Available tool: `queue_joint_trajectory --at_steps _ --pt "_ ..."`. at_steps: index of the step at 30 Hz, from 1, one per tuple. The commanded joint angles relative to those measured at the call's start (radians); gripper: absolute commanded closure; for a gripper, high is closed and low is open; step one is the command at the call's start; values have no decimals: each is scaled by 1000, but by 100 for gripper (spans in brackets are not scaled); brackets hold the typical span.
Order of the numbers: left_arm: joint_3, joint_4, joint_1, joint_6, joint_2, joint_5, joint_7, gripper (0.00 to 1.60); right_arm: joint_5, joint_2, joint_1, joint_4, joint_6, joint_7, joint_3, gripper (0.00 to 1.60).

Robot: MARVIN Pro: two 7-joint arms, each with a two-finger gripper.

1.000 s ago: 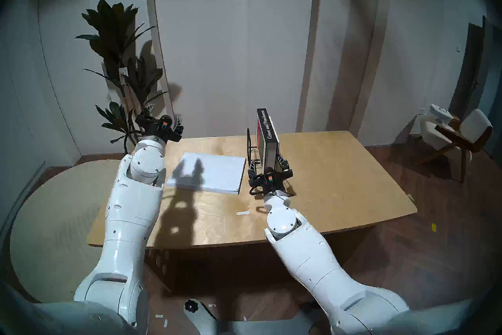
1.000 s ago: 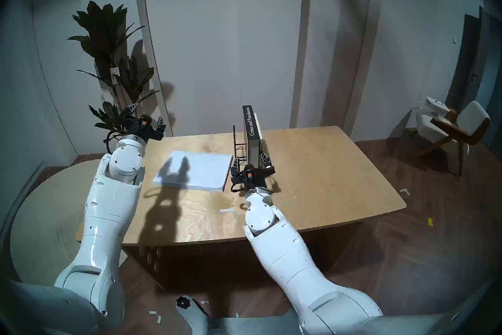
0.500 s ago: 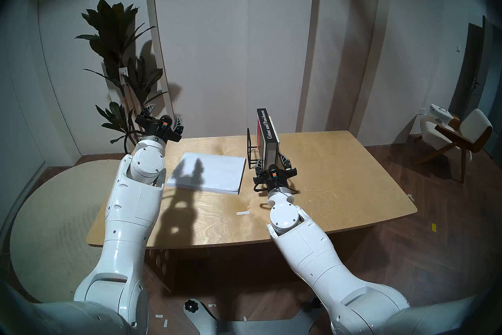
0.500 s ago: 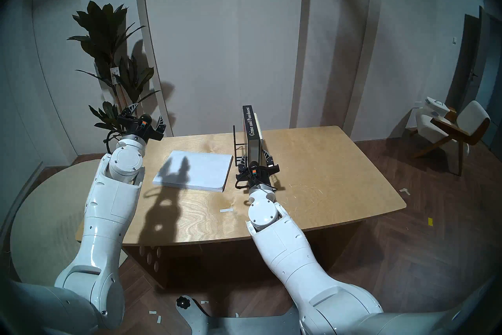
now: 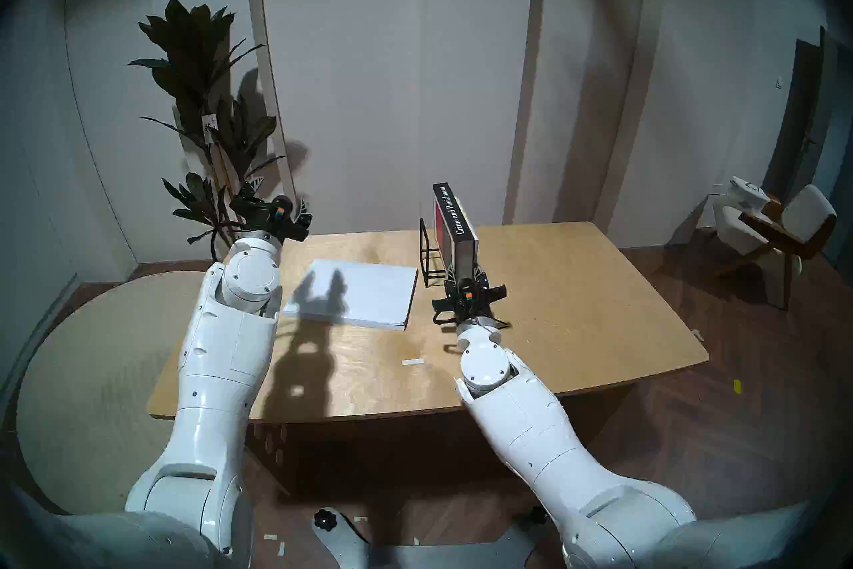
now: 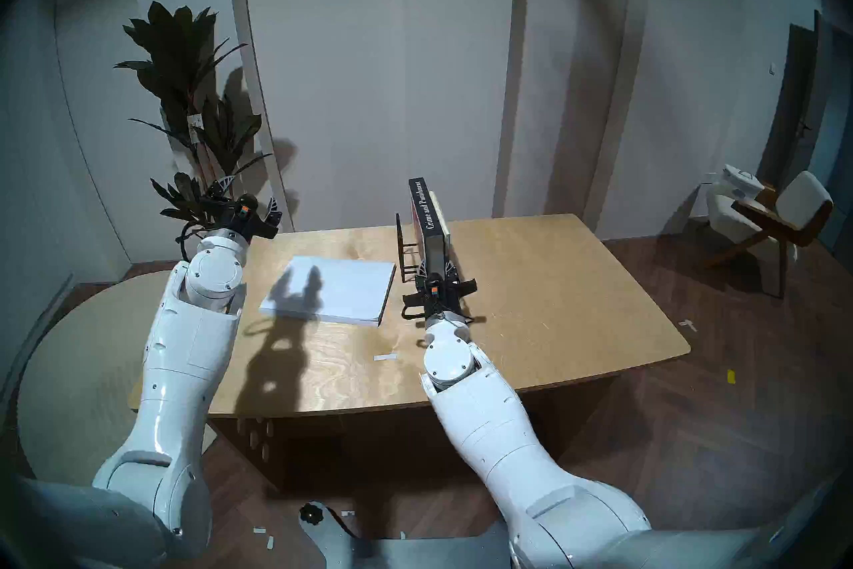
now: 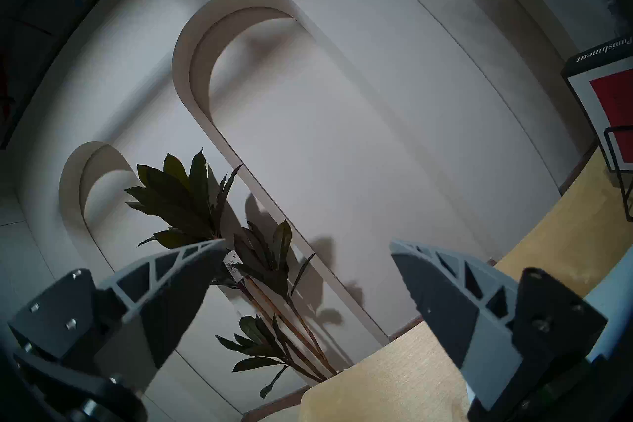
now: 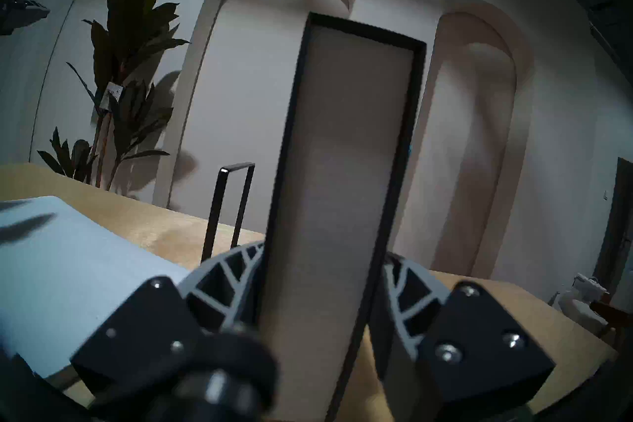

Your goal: Stack the books into one stack

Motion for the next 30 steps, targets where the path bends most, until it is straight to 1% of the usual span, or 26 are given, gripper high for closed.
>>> queue_joint_trajectory --at_steps 1,9,10,15,21,28,29,30 --pt "3 -24 -21 -4 -1 -1 0 0 -7 -8 8 -15 -3 -23 3 160" --pt "3 -24 -21 -5 -1 -1 1 0 -44 -20 -8 -67 -17 -99 3 160" --pt "3 -23 -22 -5 -1 -1 1 0 -44 -22 -11 -76 -31 -109 4 160" --pt "3 -23 -22 -5 -1 -1 1 0 -59 -23 -21 -119 -32 -134 1 160" --pt "3 -23 -22 -5 -1 -1 1 0 -90 -16 -28 -147 -36 -160 -9 160" --pt "3 -23 -22 -5 -1 -1 1 0 -136 -7 -63 -232 -48 -206 -36 160" --pt "3 -23 -22 -5 -1 -1 1 0 -136 -7 -63 -232 -48 -206 -36 160" --pt "3 -23 -22 -5 -1 -1 1 0 -144 -4 -76 -261 -52 -211 -44 160"
